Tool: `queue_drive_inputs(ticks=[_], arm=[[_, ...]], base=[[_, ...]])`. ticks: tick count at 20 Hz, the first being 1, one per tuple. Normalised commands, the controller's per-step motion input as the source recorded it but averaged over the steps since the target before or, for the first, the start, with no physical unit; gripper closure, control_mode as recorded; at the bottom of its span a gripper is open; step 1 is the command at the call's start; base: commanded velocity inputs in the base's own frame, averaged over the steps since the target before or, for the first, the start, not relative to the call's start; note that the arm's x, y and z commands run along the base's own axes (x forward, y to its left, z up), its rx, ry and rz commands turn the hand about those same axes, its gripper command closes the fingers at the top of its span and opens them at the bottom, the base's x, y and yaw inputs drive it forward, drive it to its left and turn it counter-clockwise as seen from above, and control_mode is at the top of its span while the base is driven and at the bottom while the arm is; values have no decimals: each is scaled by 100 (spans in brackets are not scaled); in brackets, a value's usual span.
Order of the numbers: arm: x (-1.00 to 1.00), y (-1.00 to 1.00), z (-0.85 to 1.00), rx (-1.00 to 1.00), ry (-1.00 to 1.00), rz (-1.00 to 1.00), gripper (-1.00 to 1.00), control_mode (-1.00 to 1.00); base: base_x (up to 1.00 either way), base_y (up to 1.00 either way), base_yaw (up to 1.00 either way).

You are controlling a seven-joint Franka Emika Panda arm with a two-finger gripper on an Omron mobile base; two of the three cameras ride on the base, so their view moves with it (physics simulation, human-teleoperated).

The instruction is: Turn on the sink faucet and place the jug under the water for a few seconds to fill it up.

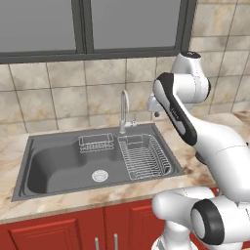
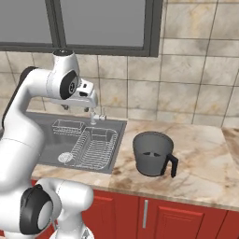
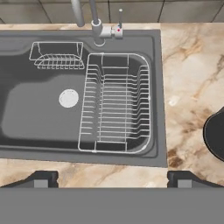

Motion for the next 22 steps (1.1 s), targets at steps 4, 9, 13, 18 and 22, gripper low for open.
queue_drive_inputs(ticks=[4, 9, 13, 18, 22], arm=[[0, 0, 0, 0, 0, 0, -100, 100], [0, 0, 0, 0, 0, 0, -100, 100], [0, 0, 0, 0, 0, 0, -100, 100], [0, 0, 0, 0, 0, 0, -100, 100], [0, 0, 0, 0, 0, 0, -100, 100]], base=[[0, 7, 1], [0, 1, 7], [1, 14, 4], [1, 7, 2], [0, 0, 0]])
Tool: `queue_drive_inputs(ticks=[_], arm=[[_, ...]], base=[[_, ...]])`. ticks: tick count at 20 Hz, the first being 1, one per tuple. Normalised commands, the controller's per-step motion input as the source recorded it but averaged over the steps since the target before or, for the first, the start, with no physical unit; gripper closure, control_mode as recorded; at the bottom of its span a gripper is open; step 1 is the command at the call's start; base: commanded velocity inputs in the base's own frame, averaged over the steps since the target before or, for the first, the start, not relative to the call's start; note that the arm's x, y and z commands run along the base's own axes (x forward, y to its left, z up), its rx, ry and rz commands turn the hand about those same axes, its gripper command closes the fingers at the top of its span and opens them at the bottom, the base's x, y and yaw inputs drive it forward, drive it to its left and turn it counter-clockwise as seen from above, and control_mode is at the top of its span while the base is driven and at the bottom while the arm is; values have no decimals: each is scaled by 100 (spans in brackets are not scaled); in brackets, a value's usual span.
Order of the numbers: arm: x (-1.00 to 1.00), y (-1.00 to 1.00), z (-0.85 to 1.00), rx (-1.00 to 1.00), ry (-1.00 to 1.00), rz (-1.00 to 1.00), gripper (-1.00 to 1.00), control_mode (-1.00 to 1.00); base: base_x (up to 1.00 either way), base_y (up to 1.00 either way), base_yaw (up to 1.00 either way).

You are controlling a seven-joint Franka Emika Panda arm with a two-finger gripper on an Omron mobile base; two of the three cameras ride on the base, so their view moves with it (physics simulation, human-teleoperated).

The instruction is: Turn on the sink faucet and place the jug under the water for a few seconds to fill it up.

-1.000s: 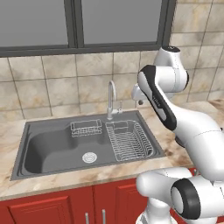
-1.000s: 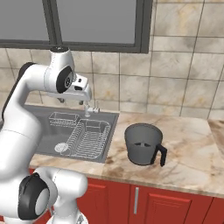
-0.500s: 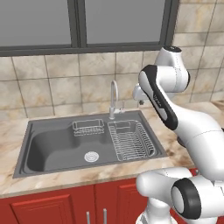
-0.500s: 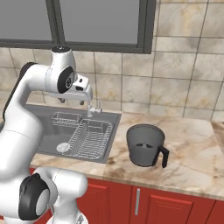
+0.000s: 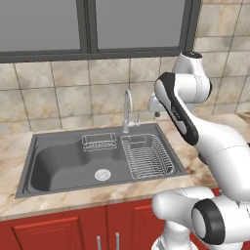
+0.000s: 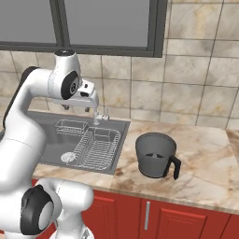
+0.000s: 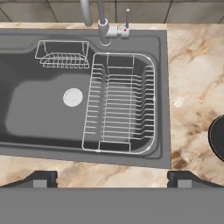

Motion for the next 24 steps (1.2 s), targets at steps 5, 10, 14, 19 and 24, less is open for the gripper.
queue_drive_inputs(ticks=[5, 10, 14, 19, 24], arm=[[0, 0, 0, 0, 0, 0, -100, 100], [11, -14, -15, 1, -1, 0, -100, -100], [56, -34, -45, 8, -13, 2, -100, -100], [59, -21, -41, 10, -21, 17, -100, -100], [64, 0, -21, 6, -8, 27, -100, -100]], base=[[0, 0, 0], [0, -2, 0], [0, 0, 0], [0, 0, 0], [0, 0, 0]])
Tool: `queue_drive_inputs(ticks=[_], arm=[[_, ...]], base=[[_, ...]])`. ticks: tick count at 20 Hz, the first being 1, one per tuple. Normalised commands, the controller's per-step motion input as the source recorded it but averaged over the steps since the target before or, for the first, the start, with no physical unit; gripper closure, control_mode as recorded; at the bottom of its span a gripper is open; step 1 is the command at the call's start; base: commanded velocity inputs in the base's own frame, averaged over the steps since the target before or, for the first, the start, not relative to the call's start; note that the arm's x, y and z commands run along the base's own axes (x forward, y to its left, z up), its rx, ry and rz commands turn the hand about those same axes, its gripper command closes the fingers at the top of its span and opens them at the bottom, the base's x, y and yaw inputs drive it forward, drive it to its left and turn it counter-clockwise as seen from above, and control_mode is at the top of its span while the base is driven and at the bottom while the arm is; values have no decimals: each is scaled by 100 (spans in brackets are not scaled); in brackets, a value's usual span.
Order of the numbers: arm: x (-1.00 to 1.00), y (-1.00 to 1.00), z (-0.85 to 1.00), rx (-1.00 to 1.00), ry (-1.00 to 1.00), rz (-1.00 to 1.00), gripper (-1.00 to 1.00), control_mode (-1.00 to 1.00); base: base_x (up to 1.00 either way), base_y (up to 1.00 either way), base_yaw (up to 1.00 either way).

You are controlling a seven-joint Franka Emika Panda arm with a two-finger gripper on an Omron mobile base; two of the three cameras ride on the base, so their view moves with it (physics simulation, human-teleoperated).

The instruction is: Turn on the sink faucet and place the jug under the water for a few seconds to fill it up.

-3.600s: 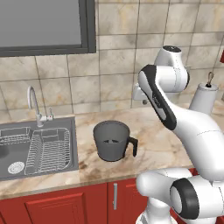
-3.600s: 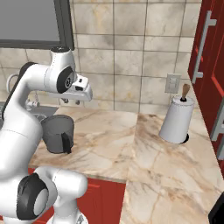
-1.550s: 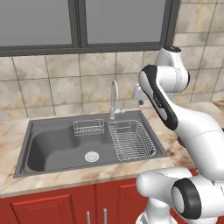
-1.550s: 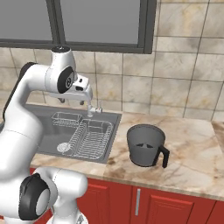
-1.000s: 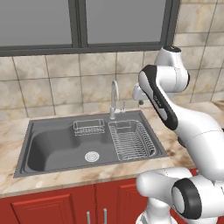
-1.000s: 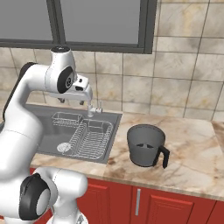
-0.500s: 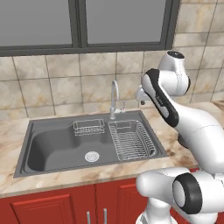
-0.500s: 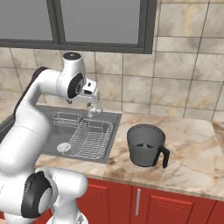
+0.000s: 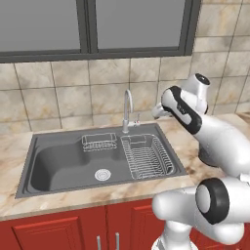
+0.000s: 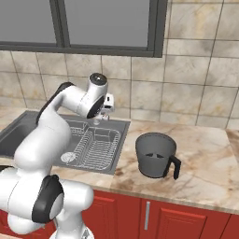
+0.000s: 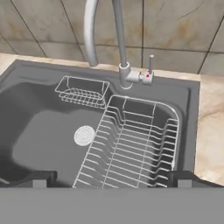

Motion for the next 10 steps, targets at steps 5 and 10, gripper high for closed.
queue_drive_inputs(ticks=[5, 10], arm=[[42, -18, -10, 6, -7, 24, -100, -100], [18, -23, -25, 7, -11, 25, -100, -100]], base=[[0, 0, 0], [0, 0, 0]])
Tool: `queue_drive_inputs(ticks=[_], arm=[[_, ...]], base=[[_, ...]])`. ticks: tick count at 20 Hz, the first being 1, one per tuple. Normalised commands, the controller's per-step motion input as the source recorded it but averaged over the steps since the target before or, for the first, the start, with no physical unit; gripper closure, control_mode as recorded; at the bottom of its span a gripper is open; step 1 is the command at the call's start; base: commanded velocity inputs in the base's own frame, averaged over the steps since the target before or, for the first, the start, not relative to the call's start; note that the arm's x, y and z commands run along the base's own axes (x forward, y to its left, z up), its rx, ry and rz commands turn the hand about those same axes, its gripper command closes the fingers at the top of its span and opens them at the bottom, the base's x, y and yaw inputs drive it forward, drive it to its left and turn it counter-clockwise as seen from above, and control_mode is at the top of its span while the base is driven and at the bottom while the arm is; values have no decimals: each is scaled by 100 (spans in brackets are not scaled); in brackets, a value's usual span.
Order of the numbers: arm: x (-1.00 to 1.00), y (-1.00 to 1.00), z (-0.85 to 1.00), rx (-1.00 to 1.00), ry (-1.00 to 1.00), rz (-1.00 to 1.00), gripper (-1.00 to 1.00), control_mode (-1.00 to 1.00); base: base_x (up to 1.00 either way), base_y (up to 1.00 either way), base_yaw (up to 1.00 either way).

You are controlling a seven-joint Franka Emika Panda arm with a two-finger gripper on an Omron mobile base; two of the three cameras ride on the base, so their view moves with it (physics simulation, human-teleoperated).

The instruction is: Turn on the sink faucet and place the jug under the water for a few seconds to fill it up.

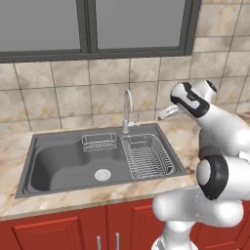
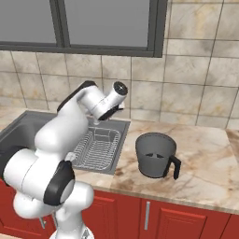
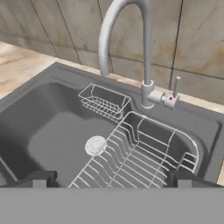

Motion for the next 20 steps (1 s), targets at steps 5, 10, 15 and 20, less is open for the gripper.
queue_drive_inputs(ticks=[5, 10, 15, 20], arm=[[28, -1, -37, 0, -18, 16, -100, -100], [36, 1, -42, 0, -15, 7, -100, -100], [31, 4, -35, 0, -20, 4, -100, -100], [33, 7, -13, 0, -24, 4, -100, -100]], base=[[0, 0, 0], [0, 0, 0], [0, 0, 0], [0, 0, 0]])
